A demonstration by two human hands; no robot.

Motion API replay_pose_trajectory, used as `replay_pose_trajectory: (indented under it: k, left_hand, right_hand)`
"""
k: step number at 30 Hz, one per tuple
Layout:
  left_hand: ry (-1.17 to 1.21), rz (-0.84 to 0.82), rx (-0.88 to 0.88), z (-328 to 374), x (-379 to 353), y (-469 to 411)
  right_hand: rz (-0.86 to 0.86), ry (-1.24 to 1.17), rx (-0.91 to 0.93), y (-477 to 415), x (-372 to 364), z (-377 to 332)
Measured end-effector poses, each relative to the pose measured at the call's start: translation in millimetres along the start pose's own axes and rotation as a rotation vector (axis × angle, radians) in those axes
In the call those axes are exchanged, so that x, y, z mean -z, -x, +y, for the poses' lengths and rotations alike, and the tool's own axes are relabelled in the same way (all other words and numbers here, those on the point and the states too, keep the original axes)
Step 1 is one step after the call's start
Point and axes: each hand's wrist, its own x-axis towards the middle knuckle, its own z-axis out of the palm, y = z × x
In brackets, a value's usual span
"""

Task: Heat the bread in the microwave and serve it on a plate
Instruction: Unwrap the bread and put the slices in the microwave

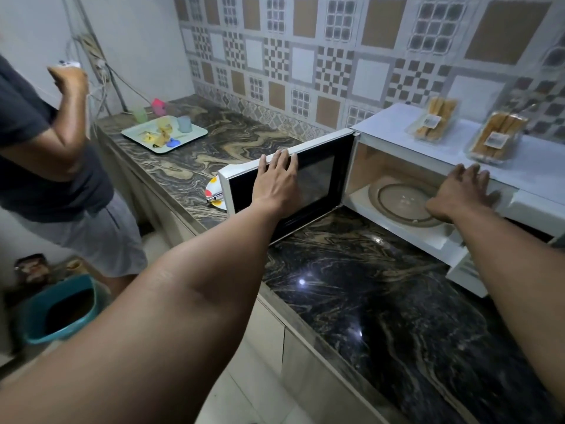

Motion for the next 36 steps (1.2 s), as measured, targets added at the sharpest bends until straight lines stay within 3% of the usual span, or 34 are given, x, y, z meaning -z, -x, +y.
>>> replay_pose_trajectory:
  k: [6,19,24,28,32,36]
  left_hand:
    - [0.044,0.047,0.054,9,-1,-18]
    - [0.297,0.027,-0.382,84,23,-105]
    - [0.468,0.020,-0.463,124,29,-131]
    - [0.638,-0.005,-0.447,159,30,-162]
    - [0.841,-0.090,-0.261,192,27,-188]
    - [0.881,-0.148,-0.171,218,19,-220]
  right_hand:
    - [0.043,-0.027,-0.007,2,-1,-4]
    - [0.185,-0.169,-0.209,15,32,-2]
    - [0.248,-0.224,-0.273,1,45,6]
    - [0.310,-0.296,-0.282,-28,56,8]
    - [0.339,-0.352,-0.324,-61,61,9]
    - [0.308,-0.382,-0.386,-88,58,9]
